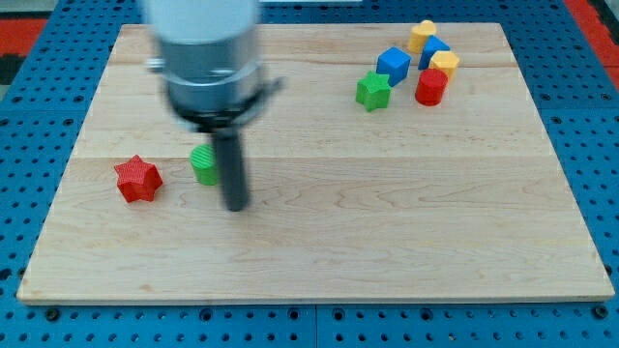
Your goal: Move the red star and green circle in different directions
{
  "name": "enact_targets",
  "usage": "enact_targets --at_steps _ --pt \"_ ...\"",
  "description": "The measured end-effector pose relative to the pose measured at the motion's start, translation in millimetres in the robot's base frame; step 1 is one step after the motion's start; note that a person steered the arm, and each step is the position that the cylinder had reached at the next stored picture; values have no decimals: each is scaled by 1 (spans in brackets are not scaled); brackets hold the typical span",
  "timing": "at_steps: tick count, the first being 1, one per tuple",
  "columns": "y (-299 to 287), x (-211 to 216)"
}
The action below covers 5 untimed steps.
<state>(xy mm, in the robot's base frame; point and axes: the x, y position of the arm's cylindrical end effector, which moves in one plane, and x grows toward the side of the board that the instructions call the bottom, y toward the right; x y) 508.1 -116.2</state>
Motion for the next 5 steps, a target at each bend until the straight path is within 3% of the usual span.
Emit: enact_targets --at_steps 5 --pt "-46 0"
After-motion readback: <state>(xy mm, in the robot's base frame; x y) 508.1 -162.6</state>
